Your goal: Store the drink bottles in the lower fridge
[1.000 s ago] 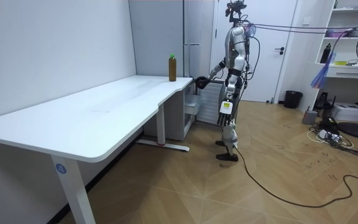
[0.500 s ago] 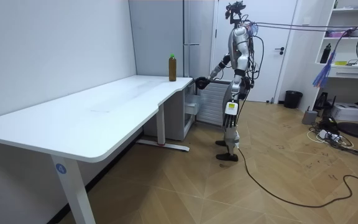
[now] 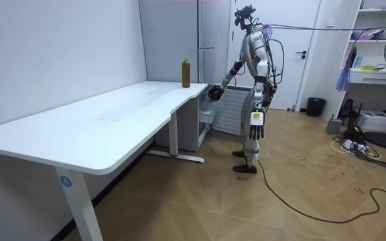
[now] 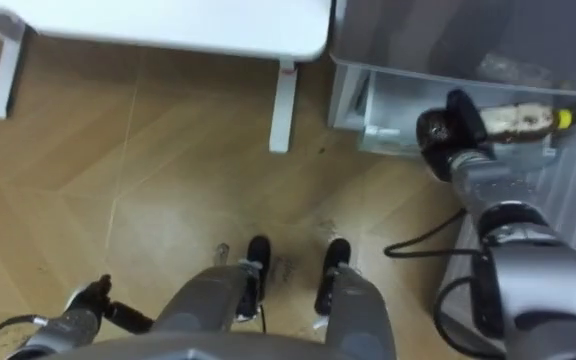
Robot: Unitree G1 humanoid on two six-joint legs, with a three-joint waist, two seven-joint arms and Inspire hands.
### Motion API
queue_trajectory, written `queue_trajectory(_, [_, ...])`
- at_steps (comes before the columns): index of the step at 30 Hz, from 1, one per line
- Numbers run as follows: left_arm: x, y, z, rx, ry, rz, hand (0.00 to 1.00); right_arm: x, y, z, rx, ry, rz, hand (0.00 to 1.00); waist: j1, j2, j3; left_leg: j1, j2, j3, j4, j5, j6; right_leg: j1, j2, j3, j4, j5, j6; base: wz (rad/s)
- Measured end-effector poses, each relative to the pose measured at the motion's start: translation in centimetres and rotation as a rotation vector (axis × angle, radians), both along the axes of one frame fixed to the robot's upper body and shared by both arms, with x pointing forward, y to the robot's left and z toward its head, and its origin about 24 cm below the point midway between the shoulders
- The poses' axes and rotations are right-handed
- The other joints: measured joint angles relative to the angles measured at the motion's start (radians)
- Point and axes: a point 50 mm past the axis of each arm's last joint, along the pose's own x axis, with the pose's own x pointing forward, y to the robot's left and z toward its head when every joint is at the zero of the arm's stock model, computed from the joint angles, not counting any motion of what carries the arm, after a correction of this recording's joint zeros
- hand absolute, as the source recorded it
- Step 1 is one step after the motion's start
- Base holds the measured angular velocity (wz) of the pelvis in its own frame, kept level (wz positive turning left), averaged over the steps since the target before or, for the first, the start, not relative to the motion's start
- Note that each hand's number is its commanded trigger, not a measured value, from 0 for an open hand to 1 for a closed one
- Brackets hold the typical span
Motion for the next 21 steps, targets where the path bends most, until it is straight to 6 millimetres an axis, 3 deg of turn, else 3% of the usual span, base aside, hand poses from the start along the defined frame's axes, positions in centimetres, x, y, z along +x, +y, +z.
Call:
queue_trajectory(9, [1.8,-0.2,0.5,0.011,-0.066,-0.012,0.00,0.4,-1.3,0.9,-0.073,0.022,0.007,1.00,0.000,-0.011,0.0071,-0.019,0.000,0.023,-0.019,0.003,0.004,-0.029,-0.016,-0.006,0.015,-0.027,0.008,0.07])
queue_trajectory(15, [2.3,-0.9,0.4,0.007,-0.065,-0.078,0.00,1.4,-1.8,2.2,-0.118,0.020,0.010,1.00,0.004,-0.011,0.0077,-0.052,-0.009,0.025,-0.019,0.006,0.010,-0.071,-0.030,-0.015,0.042,-0.032,0.009,0.03])
queue_trajectory(16, [2.3,-1.0,0.4,0.006,-0.063,-0.091,0.00,1.5,-1.8,2.3,-0.116,0.022,0.007,0.88,0.004,-0.011,0.0089,-0.052,-0.010,0.025,-0.019,0.006,0.010,-0.071,-0.032,-0.019,0.042,-0.032,0.009,0.05])
queue_trajectory(17, [2.2,-1.1,0.3,0.006,-0.056,-0.100,0.00,1.6,-1.8,2.4,-0.116,0.019,0.008,0.60,0.004,-0.012,0.0097,-0.053,-0.010,0.026,-0.019,0.006,0.010,-0.071,-0.033,-0.021,0.041,-0.032,0.009,0.04])
queue_trajectory(18, [2.1,-1.1,0.3,0.005,-0.053,-0.105,0.00,1.6,-1.8,2.4,-0.116,0.018,0.008,0.00,0.004,-0.012,0.0098,-0.054,-0.010,0.027,-0.019,0.006,0.010,-0.070,-0.034,-0.023,0.041,-0.032,0.010,0.05])
queue_trajectory(21, [1.9,-1.2,0.1,0.005,-0.039,-0.114,0.00,1.6,-1.8,2.5,-0.116,0.018,0.007,0.00,0.005,-0.012,0.0128,-0.056,-0.011,0.027,-0.020,0.008,0.012,-0.070,-0.035,-0.029,0.040,-0.032,0.010,0.03])
